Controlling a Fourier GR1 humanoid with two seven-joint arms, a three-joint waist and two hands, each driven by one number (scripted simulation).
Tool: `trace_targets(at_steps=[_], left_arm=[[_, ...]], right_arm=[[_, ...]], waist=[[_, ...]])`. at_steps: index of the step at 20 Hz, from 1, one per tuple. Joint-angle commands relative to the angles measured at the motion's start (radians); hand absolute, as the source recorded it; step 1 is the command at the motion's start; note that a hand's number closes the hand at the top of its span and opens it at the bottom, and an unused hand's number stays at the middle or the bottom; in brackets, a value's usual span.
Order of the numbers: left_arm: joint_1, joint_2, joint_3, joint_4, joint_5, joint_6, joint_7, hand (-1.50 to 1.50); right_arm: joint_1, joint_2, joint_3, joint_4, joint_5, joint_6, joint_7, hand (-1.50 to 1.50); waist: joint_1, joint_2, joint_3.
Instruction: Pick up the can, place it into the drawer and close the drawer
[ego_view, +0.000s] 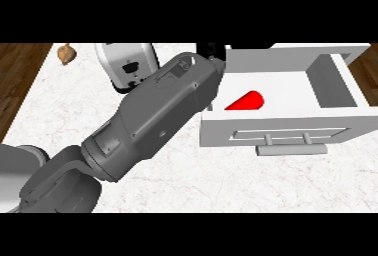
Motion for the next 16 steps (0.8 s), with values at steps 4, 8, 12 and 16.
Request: trace_targets(at_steps=[4,8,12,16], left_arm=[[-0.035,0.000,0.030,0.017,-0.016,0.018,0.033,-1.50],[-0.012,0.031,0.009,-0.007,-0.038,-0.006,0.085,-1.50],[0.033,0.041,0.018,-0.029,-0.065,0.004,0.084,-1.50],[0.045,0.073,0.014,-0.100,-0.083,0.026,0.113,-1.50]], right_arm=[[-0.089,0.011,0.207,0.132,0.367,-0.097,-0.081,-1.50],[-0.218,0.045,0.338,0.286,0.569,-0.226,-0.080,-1.50],[-0.304,-0.021,0.340,0.456,0.624,-0.245,-0.137,-1.50],[-0.439,-0.031,0.389,0.641,0.739,-0.300,-0.127,-1.50]], waist=[[0.027,-0.008,0.000],[0.050,-0.008,-0.001],[0.039,-0.011,0.000],[0.058,-0.013,-0.001]])
